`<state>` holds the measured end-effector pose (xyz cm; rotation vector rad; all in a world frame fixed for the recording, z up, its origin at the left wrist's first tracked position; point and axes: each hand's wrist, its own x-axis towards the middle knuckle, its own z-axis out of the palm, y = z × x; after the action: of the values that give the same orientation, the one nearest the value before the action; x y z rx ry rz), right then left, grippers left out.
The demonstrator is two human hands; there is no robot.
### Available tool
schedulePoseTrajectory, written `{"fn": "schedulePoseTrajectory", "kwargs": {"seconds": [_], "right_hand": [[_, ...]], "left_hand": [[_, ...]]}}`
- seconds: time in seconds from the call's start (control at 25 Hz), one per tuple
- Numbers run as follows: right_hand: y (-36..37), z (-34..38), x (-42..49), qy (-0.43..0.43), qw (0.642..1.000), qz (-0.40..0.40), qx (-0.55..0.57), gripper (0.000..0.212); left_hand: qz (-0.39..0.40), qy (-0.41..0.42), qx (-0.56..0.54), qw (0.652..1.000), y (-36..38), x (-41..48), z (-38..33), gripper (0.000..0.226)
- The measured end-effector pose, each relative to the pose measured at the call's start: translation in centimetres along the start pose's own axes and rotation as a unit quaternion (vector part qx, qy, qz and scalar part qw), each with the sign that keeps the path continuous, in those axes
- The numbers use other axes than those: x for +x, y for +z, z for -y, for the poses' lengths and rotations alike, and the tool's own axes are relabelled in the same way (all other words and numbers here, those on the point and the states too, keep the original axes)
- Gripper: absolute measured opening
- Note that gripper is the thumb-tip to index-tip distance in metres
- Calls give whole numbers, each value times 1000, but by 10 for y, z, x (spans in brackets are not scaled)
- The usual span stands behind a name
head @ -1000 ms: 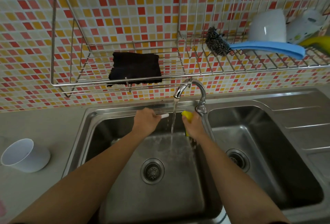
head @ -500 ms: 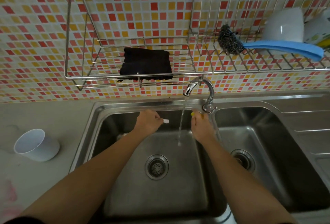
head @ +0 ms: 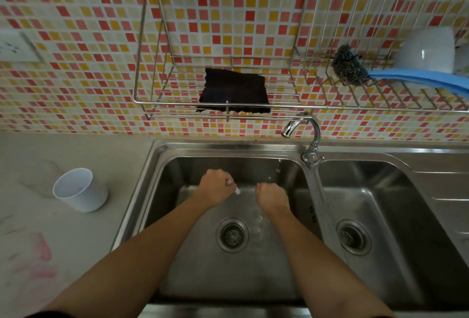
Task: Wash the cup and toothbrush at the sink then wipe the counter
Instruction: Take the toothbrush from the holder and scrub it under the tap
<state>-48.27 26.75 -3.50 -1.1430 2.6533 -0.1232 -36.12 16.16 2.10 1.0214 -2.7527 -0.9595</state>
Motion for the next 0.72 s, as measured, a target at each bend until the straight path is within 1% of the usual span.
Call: {"fn": "schedulePoseTrajectory", "kwargs": {"seconds": [0.04,0.12,0.2,0.28,0.44,0.6,0.68,0.72], "right_hand": [[-1,4,-3,13,1000,3,5,31],[-5,12,-8,52,997,-1,60,35],[-12,20,-14,75,990,-27,118,39],[-23,31,-23,91,983,-48,152,42],[-34,51,-40,115,967,-99,205,44],[-34,59,-55,132,941,-142,278,44],[-42,64,-73,139,910,-159,356,38],[-47,68,-83,122,890,-179,400,40]], "left_hand": [[-5,7,6,1000,-3,-3,2,21],[-24,17,25,999,-9,-11,5,22],[-42,19,39,998,-14,-17,9,22],[-58,24,50,997,-21,-25,12,23],[-63,32,43,997,-34,-41,19,22],[-82,62,37,994,-45,-52,34,22],[-88,62,24,994,-50,-56,41,12],[-98,47,-2,994,-53,-58,45,9]]}}
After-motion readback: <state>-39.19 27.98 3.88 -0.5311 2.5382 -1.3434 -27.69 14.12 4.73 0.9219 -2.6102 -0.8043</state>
